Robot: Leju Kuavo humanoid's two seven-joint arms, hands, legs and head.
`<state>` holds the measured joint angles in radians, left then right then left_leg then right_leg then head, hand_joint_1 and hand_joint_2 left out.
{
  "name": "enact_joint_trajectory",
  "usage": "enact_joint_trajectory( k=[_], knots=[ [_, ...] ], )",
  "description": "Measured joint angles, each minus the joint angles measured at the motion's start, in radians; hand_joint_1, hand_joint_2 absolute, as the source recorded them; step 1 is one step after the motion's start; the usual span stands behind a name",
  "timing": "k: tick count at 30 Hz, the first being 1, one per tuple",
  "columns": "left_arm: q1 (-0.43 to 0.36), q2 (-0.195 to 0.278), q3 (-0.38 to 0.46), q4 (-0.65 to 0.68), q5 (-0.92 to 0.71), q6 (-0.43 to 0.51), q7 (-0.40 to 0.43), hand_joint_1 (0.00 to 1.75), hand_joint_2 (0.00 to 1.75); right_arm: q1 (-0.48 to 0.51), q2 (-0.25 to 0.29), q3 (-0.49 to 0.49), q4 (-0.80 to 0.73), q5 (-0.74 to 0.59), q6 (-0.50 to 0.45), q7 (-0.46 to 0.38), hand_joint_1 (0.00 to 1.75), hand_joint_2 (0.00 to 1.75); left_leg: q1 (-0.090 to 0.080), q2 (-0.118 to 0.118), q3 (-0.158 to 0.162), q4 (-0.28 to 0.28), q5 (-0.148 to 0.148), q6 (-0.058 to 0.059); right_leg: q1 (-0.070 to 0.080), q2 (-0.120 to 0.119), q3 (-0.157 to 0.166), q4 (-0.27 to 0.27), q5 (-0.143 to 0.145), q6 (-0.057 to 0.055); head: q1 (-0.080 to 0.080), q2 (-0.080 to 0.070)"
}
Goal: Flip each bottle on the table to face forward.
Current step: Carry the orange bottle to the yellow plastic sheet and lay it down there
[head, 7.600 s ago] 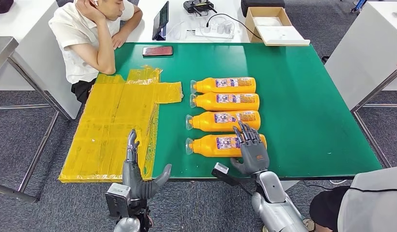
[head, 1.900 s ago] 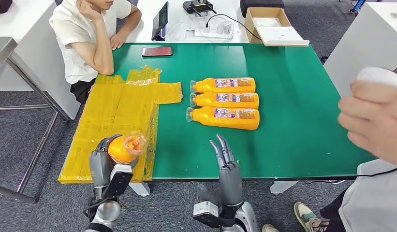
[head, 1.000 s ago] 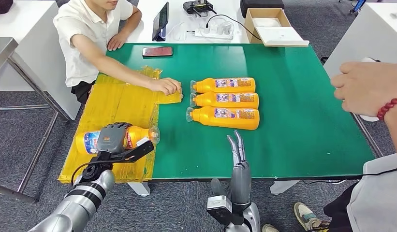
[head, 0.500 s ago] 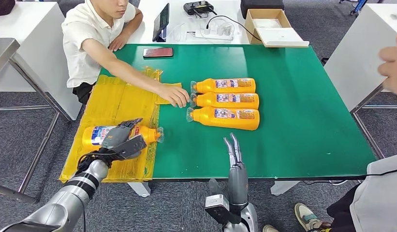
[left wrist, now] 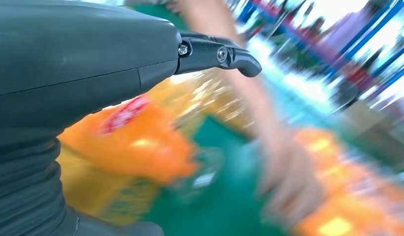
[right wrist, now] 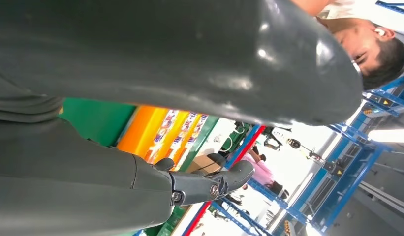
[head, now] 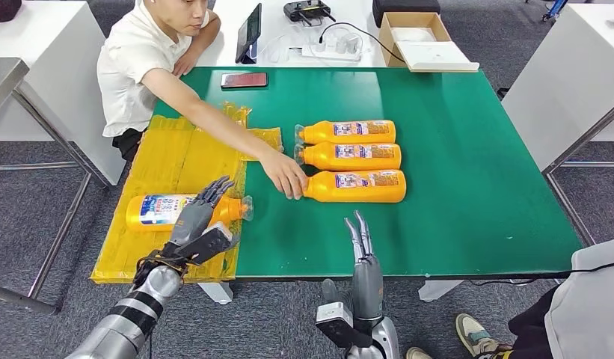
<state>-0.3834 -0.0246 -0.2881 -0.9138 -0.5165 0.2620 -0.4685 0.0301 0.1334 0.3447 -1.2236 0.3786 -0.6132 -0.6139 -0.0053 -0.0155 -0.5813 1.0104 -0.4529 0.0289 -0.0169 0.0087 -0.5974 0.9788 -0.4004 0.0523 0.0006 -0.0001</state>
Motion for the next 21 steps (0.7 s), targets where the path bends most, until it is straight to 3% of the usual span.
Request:
enact_joint_trajectory(
  k=[5, 9, 14, 21],
  knots=[
    [0.130, -0.050, 0.002, -0.270, 0.386, -0.008, -0.113, 0.00, 1.75, 0.009, 0.000, -0.009, 0.003, 0.038, -0.016, -0.002, 0.00, 0.00, 0.000, 0.000, -0.003, 0.000, -0.001, 0.000, 0.000, 0.000, -0.003, 0.000, 0.000, 0.000, 0.000, 0.000],
    [0.226, -0.104, 0.035, -0.496, 0.740, -0.072, -0.121, 0.00, 1.75, 0.019, -0.001, -0.061, 0.004, 0.232, -0.021, 0.027, 0.00, 0.00, 0.000, 0.000, -0.004, 0.000, -0.001, 0.000, 0.000, 0.000, -0.004, -0.001, 0.000, 0.000, 0.000, 0.000],
    [0.295, -0.135, 0.068, -0.671, 0.799, -0.077, -0.119, 0.00, 1.75, 0.019, -0.002, -0.142, 0.007, 0.321, -0.021, 0.044, 0.00, 0.00, 0.000, 0.000, -0.004, 0.000, -0.001, 0.000, 0.000, 0.000, -0.004, -0.001, 0.000, 0.000, 0.000, 0.000],
    [0.327, -0.150, 0.086, -0.754, 0.804, -0.078, -0.119, 0.00, 1.75, 0.018, -0.003, -0.176, 0.009, 0.323, -0.021, 0.045, 0.00, 0.00, 0.000, 0.000, -0.004, 0.000, -0.001, 0.000, 0.000, 0.000, -0.004, 0.000, 0.000, 0.000, 0.000, 0.000]
  ],
)
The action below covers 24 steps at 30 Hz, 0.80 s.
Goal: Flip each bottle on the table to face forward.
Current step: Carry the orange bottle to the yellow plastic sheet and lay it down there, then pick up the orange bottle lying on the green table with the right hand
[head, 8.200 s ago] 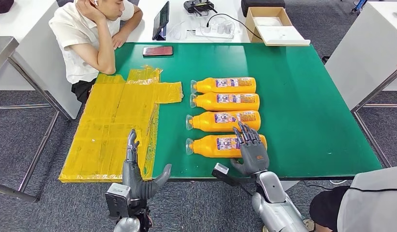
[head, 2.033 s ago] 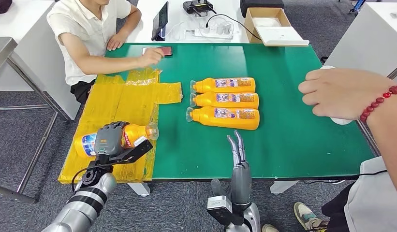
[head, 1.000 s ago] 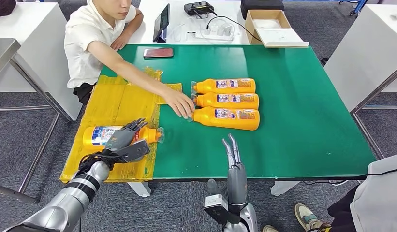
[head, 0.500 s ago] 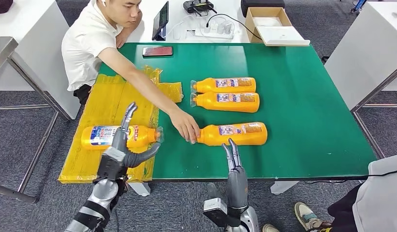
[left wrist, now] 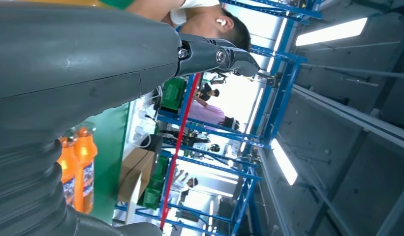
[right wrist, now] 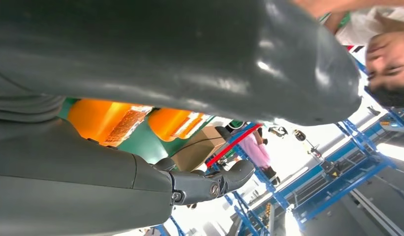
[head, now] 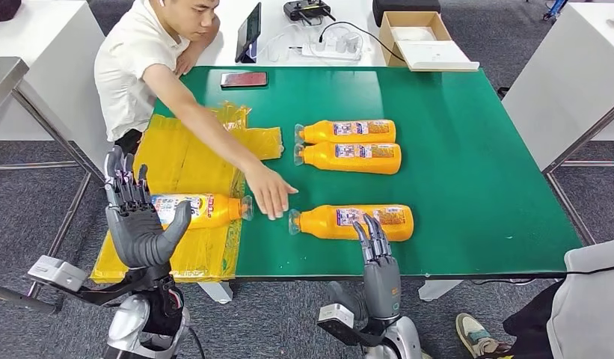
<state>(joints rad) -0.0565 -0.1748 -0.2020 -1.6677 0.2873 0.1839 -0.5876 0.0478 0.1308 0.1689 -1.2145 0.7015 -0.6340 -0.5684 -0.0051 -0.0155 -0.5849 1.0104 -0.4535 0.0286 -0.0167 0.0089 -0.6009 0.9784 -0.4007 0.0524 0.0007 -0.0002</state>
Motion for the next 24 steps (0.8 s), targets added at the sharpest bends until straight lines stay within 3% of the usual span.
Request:
enact_joint_trajectory(
  k=[3, 7, 12, 18, 24],
  knots=[
    [0.004, -0.003, 0.002, -0.013, 0.001, 0.000, 0.000, 0.00, 1.75, -0.001, 0.000, -0.006, 0.001, 0.000, 0.000, 0.000, 0.00, 0.00, 0.000, 0.000, 0.000, 0.000, 0.000, 0.000, 0.000, 0.000, 0.000, 0.000, 0.000, 0.000, 0.000, 0.000],
    [0.006, -0.005, 0.003, -0.019, 0.002, -0.001, -0.002, 0.00, 1.75, -0.001, 0.000, -0.010, 0.001, 0.018, 0.000, 0.005, 0.00, 1.75, 0.000, 0.000, 0.000, 0.000, 0.000, 0.000, 0.000, 0.000, 0.000, 0.000, 0.000, 0.000, 0.000, 0.000],
    [0.020, -0.006, 0.004, -0.030, -0.003, -0.011, -0.025, 0.00, 1.75, -0.015, -0.002, -0.063, 0.009, 0.229, 0.000, 0.082, 0.00, 1.75, 0.000, 0.000, 0.000, 0.000, 0.000, 0.000, 0.000, 0.000, 0.000, 0.000, 0.000, 0.000, 0.000, 0.000],
    [0.041, -0.007, 0.003, -0.050, -0.027, -0.022, -0.041, 0.00, 1.75, -0.069, -0.028, -0.146, 0.050, 0.486, 0.000, 0.233, 0.00, 1.75, 0.000, 0.000, 0.000, 0.000, 0.000, 0.000, 0.000, 0.000, 0.000, 0.000, 0.000, 0.000, 0.000, 0.000],
    [0.035, -0.007, -0.018, -0.044, -0.057, -0.024, -0.026, 0.00, 1.75, -0.181, -0.083, -0.167, 0.192, 0.569, -0.001, 0.404, 0.00, 1.75, 0.000, 0.000, 0.000, 0.000, 0.000, 0.000, 0.000, 0.000, 0.000, 0.000, 0.000, 0.000, 0.000, 0.000]
  ],
)
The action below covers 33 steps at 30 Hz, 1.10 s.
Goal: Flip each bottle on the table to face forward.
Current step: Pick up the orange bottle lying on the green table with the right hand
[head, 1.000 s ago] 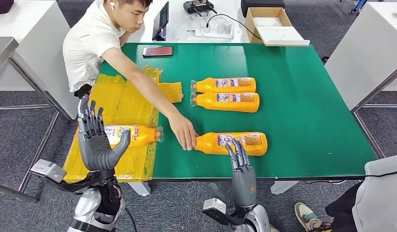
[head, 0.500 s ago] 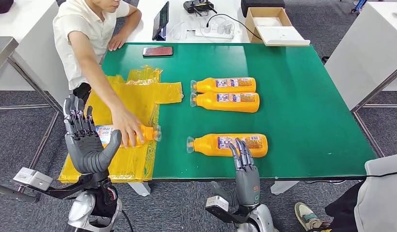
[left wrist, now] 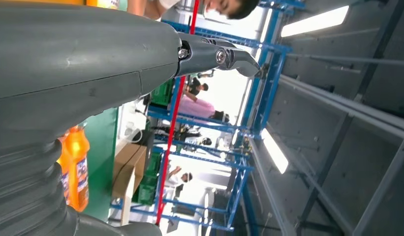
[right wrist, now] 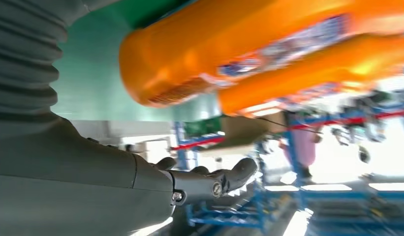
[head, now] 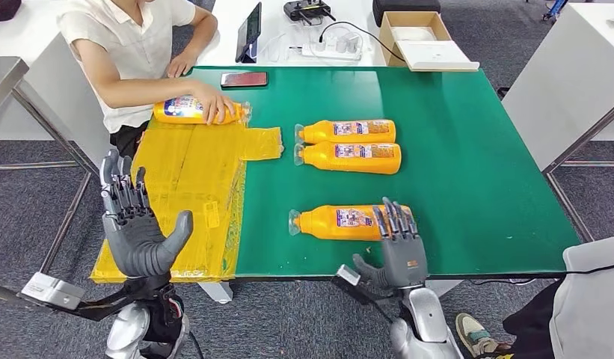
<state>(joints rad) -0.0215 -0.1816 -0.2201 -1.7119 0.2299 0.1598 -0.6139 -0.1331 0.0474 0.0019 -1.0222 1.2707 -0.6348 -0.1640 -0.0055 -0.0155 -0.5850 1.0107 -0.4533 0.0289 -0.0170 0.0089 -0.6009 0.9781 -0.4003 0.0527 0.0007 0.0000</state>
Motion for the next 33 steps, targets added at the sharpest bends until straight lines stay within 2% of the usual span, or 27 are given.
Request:
enact_joint_trajectory(
  k=[5, 18, 22, 28, 33],
  knots=[
    [-0.014, 0.000, -0.018, 0.023, -0.008, 0.006, 0.011, 0.00, 1.75, -0.084, -0.036, 0.000, 0.133, 0.003, 0.000, 0.017, 0.00, 1.75, 0.000, 0.000, 0.000, 0.000, 0.000, 0.000, 0.000, 0.000, 0.000, 0.000, 0.000, 0.000, 0.000, 0.000],
    [-0.017, 0.000, -0.029, 0.051, -0.009, 0.018, 0.018, 0.00, 1.75, -0.141, -0.060, 0.041, 0.227, 0.023, 0.000, 0.059, 0.00, 1.75, 0.000, 0.000, -0.001, 0.000, 0.000, 0.000, 0.000, 0.000, 0.000, 0.000, 0.000, 0.000, 0.000, 0.000],
    [-0.018, 0.000, -0.039, 0.055, -0.010, 0.018, 0.020, 0.00, 1.75, -0.173, -0.067, 0.062, 0.264, -0.011, 0.000, 0.065, 0.00, 1.75, 0.000, 0.000, -0.001, 0.000, 0.000, 0.000, 0.000, 0.000, 0.000, 0.000, 0.000, 0.000, 0.000, 0.000],
    [-0.027, 0.000, -0.057, 0.067, -0.008, 0.015, 0.033, 0.00, 1.75, -0.229, -0.069, 0.079, 0.347, -0.119, 0.025, 0.029, 0.00, 1.75, 0.000, 0.000, -0.001, 0.000, 0.000, 0.000, 0.000, 0.000, -0.001, 0.000, 0.000, 0.000, 0.000, 0.000],
    [-0.042, 0.001, -0.077, 0.080, 0.007, -0.002, 0.046, 0.00, 1.75, -0.287, -0.073, 0.100, 0.431, -0.131, 0.058, 0.040, 0.00, 1.75, 0.000, 0.000, 0.000, 0.000, 0.000, 0.000, 0.000, 0.000, -0.001, 0.000, 0.000, 0.000, 0.000, 0.000]
  ],
)
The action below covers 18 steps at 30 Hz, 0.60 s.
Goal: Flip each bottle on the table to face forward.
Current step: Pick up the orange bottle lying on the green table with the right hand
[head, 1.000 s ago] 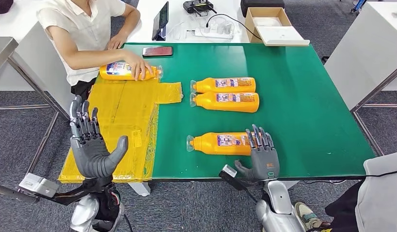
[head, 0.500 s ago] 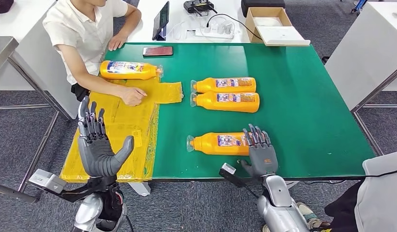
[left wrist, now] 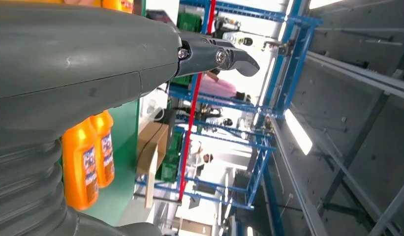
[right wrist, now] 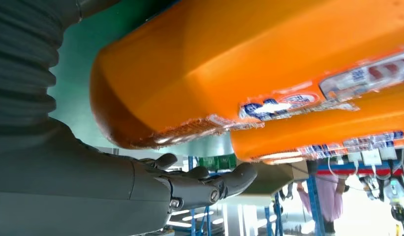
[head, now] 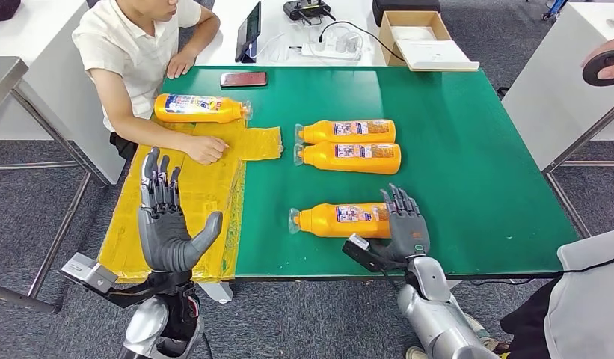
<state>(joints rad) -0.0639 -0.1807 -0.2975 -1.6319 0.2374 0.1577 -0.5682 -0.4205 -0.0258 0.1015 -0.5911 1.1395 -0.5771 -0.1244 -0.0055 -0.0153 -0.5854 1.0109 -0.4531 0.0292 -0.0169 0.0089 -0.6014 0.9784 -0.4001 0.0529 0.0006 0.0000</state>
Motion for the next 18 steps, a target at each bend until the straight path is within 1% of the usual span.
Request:
enact_joint_trajectory(
  k=[8, 9, 12, 13, 18],
  knots=[
    [-0.029, 0.001, -0.025, 0.030, 0.016, -0.013, 0.018, 0.00, 1.75, -0.071, -0.006, 0.034, 0.092, 0.009, 0.026, 0.008, 0.00, 1.75, 0.000, 0.000, 0.002, 0.000, 0.000, 0.000, 0.000, 0.000, 0.002, 0.000, 0.000, 0.000, 0.000, 0.000],
    [-0.030, 0.001, -0.027, 0.032, 0.016, -0.013, 0.019, 0.00, 1.75, -0.074, -0.006, 0.037, 0.098, 0.008, 0.031, 0.008, 0.36, 1.75, 0.000, 0.000, 0.002, 0.000, 0.000, 0.000, 0.000, 0.000, 0.002, 0.000, 0.000, 0.000, 0.000, 0.000],
    [-0.033, 0.001, -0.034, 0.041, 0.023, -0.014, 0.026, 0.00, 1.75, -0.082, -0.004, 0.045, 0.116, -0.001, 0.067, 0.006, 1.66, 1.75, 0.000, 0.000, 0.002, 0.000, 0.000, 0.000, 0.000, 0.000, 0.002, 0.000, 0.000, 0.000, 0.000, 0.000],
    [-0.035, 0.001, -0.036, 0.044, 0.027, -0.015, 0.029, 0.00, 1.75, -0.084, -0.004, 0.049, 0.123, -0.007, 0.087, 0.004, 1.74, 1.75, 0.000, 0.000, 0.002, 0.000, 0.000, 0.000, 0.000, 0.000, 0.002, 0.000, 0.000, 0.000, 0.000, 0.000],
    [-0.051, 0.002, -0.041, 0.062, 0.038, -0.016, 0.039, 0.00, 1.75, -0.110, -0.003, 0.068, 0.149, -0.052, 0.199, -0.030, 1.75, 1.75, 0.000, 0.005, 0.009, 0.000, -0.001, 0.000, 0.000, 0.003, 0.006, -0.001, 0.000, 0.000, 0.000, 0.000]
  ],
)
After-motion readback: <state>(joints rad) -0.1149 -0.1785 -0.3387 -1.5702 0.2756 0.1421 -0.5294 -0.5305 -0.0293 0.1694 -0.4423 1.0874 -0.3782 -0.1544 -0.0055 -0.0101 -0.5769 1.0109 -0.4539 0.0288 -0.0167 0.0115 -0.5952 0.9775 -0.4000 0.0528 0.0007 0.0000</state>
